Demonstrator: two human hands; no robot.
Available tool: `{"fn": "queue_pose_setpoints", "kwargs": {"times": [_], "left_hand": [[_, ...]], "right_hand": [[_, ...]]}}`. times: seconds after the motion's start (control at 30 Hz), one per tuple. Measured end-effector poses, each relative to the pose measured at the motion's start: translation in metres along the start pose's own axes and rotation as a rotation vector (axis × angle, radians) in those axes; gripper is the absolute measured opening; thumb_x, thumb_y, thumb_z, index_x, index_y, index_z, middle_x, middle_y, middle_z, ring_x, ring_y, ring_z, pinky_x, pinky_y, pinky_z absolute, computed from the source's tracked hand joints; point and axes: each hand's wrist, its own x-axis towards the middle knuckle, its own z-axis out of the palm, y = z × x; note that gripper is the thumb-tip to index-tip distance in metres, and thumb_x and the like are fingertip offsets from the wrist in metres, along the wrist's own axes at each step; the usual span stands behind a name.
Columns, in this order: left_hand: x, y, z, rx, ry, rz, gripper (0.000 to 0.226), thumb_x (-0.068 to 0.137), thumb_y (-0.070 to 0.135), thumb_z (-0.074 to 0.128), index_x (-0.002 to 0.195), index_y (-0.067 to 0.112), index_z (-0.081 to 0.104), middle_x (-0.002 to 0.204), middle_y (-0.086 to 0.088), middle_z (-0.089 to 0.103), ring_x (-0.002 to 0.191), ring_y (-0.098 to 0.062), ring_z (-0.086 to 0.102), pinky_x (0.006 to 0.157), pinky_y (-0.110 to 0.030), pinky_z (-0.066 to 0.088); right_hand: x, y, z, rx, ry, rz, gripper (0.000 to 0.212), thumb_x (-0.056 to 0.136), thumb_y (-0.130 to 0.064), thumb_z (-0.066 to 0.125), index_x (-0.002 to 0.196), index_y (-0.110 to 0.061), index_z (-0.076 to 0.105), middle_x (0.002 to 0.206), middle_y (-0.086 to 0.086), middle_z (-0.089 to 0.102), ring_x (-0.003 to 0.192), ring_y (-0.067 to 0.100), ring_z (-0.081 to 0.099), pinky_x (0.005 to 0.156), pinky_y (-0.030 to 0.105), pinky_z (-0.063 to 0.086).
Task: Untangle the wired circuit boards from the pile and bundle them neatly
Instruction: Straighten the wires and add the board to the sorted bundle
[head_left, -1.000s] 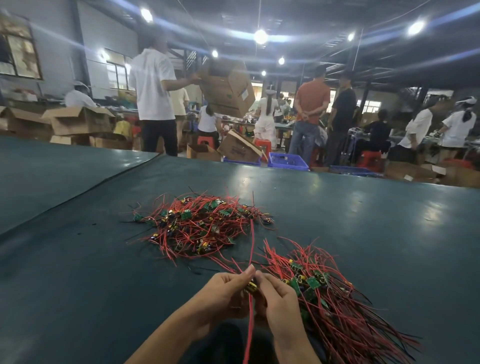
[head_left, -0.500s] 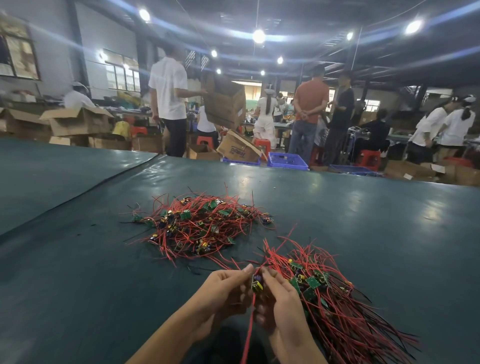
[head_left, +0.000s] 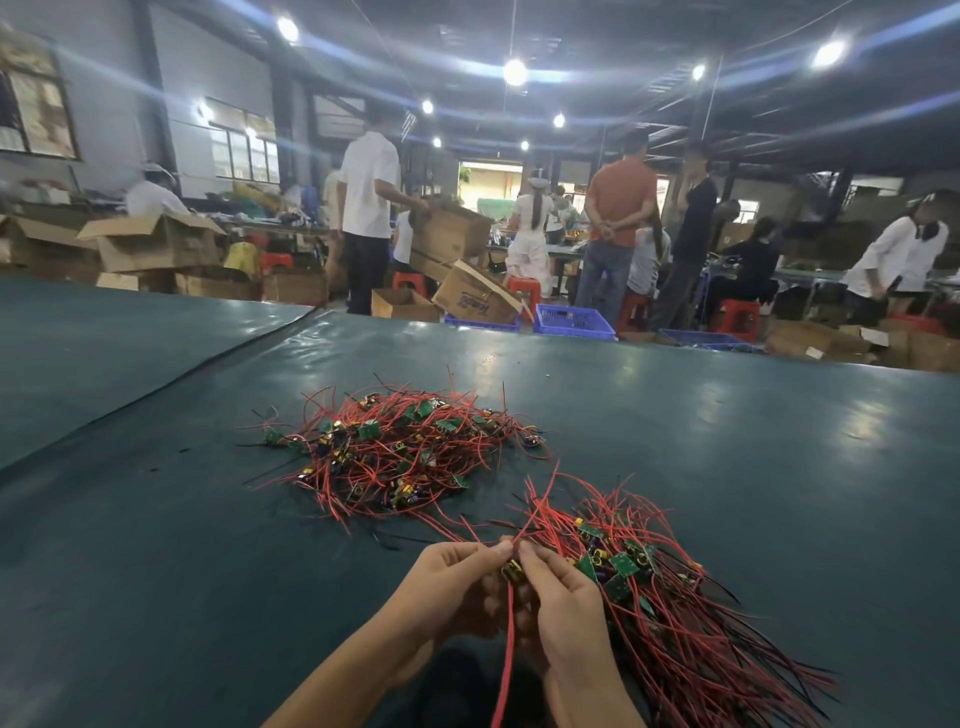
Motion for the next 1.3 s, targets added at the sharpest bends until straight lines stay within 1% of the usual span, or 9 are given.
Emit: {"fn": "queue_pose_setpoints", "kwargs": {"times": [0.1, 0.3, 0.37, 0.47, 0.67, 0.83, 1.0, 1.17, 1.3], "left_hand": [[0.002, -0.002, -0.001, 0.000, 0.030, -0.019, 0.042, 0.074, 0.042, 0.070, 0.085, 0.002, 0.068, 0.081, -0.022, 0.063, 0.064, -0.026, 0.061, 0.072, -0.038, 0.052], [0.007, -0.007, -0.003, -0.014, 0.014, -0.040, 0.026, 0.087, 0.029, 0.062, 0.071, 0.010, 0.069, 0.063, -0.009, 0.065, 0.049, -0.015, 0.061, 0.049, -0.024, 0.050], [0.006, -0.009, -0.005, 0.026, -0.034, -0.014, 0.020, 0.083, 0.029, 0.066, 0.070, 0.014, 0.069, 0.064, -0.006, 0.065, 0.052, -0.013, 0.060, 0.048, -0.023, 0.048], [0.004, -0.012, -0.006, 0.183, -0.127, 0.101, 0.017, 0.081, 0.024, 0.075, 0.082, 0.010, 0.064, 0.068, -0.007, 0.065, 0.059, -0.014, 0.060, 0.055, -0.022, 0.048], [0.006, -0.014, 0.003, 0.232, -0.002, 0.282, 0.046, 0.071, 0.066, 0.069, 0.067, 0.020, 0.067, 0.063, -0.001, 0.064, 0.059, -0.013, 0.061, 0.057, -0.022, 0.048], [0.009, -0.014, -0.001, 0.214, 0.030, 0.288, 0.045, 0.076, 0.057, 0.063, 0.050, 0.020, 0.060, 0.051, 0.003, 0.056, 0.050, -0.012, 0.055, 0.056, -0.026, 0.047], [0.007, -0.013, 0.002, 0.211, 0.041, 0.331, 0.043, 0.073, 0.052, 0.062, 0.046, 0.019, 0.056, 0.047, 0.002, 0.051, 0.047, -0.013, 0.049, 0.055, -0.025, 0.044], [0.002, -0.006, 0.004, 0.214, 0.030, 0.423, 0.043, 0.075, 0.046, 0.061, 0.043, 0.018, 0.052, 0.045, -0.006, 0.051, 0.046, -0.015, 0.047, 0.059, -0.026, 0.041], [-0.002, 0.007, -0.002, 0.149, 0.000, 0.453, 0.039, 0.073, 0.040, 0.062, 0.040, 0.022, 0.050, 0.042, -0.003, 0.051, 0.041, -0.013, 0.046, 0.053, -0.020, 0.039]], "right_hand": [[-0.001, 0.000, 0.001, 0.046, -0.009, 0.058, 0.023, 0.090, -0.010, 0.063, 0.070, -0.008, 0.074, 0.069, 0.020, 0.068, 0.055, 0.027, 0.066, 0.045, 0.026, 0.051], [0.003, 0.004, 0.001, 0.176, 0.036, 0.079, 0.028, 0.089, -0.006, 0.063, 0.062, -0.009, 0.070, 0.056, 0.009, 0.065, 0.047, 0.017, 0.063, 0.043, 0.023, 0.049], [0.004, 0.003, 0.000, 0.159, 0.097, 0.071, 0.022, 0.088, -0.010, 0.064, 0.067, -0.009, 0.069, 0.058, 0.010, 0.067, 0.050, 0.021, 0.063, 0.047, 0.026, 0.050], [0.004, 0.002, -0.003, 0.149, 0.147, 0.061, 0.016, 0.090, -0.012, 0.062, 0.076, -0.005, 0.061, 0.049, 0.007, 0.059, 0.035, 0.015, 0.049, 0.035, 0.021, 0.041], [0.002, 0.007, -0.001, -0.034, 0.089, -0.032, 0.013, 0.089, -0.011, 0.065, 0.078, -0.006, 0.069, 0.066, 0.011, 0.069, 0.062, 0.022, 0.064, 0.064, 0.038, 0.055], [0.004, 0.010, 0.000, -0.093, 0.104, -0.141, 0.020, 0.087, -0.014, 0.069, 0.068, -0.011, 0.075, 0.071, 0.008, 0.074, 0.072, 0.020, 0.069, 0.074, 0.034, 0.056], [0.006, 0.010, 0.001, -0.065, 0.137, -0.162, 0.028, 0.087, -0.011, 0.068, 0.060, -0.013, 0.073, 0.060, 0.001, 0.070, 0.056, 0.007, 0.064, 0.064, 0.027, 0.048], [0.014, 0.002, -0.005, 0.085, 0.219, -0.137, 0.031, 0.091, -0.015, 0.065, 0.060, -0.013, 0.065, 0.044, -0.005, 0.040, 0.035, 0.005, 0.031, 0.038, 0.017, 0.028], [0.016, -0.015, -0.018, 0.216, 0.222, -0.202, 0.022, 0.091, -0.014, 0.063, 0.070, -0.014, 0.061, 0.044, -0.008, 0.039, 0.033, 0.004, 0.029, 0.032, 0.018, 0.030]]}}
